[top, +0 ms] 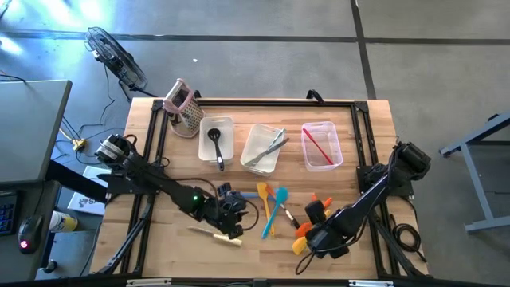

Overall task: Pick & Place Kitchen Items
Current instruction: Put the bottom yellow spatula into the transparent bin

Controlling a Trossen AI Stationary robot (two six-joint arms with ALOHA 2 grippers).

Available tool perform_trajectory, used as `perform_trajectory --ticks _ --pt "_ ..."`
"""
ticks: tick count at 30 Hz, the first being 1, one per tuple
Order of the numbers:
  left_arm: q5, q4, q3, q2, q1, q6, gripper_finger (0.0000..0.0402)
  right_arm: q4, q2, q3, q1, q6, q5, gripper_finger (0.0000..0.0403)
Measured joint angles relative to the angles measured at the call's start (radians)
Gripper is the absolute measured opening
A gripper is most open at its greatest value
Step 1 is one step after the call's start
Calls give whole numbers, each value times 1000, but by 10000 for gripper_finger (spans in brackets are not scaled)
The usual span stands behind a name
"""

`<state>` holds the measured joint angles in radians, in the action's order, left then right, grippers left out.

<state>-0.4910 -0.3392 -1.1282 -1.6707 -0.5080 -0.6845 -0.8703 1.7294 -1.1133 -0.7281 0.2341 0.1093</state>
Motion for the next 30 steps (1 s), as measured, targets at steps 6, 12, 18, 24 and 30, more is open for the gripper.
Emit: perform_trajectory --ticks 6,12,18,24,30 --pt "3 18 0 0 4 -14 102 -2 0 0 34 -98 -25 211" --pt "2 88 0 0 4 -28 102 -4 0 0 70 -134 -34 211" --pt "-19 124 0 0 4 -28 102 51 0 76 66 -135 -77 211" --pt "-75 163 0 -1 4 -55 102 103 -1 147 48 -134 -32 211" --pt "-114 181 0 -1 4 -105 102 143 -2 172 47 -126 -43 206"
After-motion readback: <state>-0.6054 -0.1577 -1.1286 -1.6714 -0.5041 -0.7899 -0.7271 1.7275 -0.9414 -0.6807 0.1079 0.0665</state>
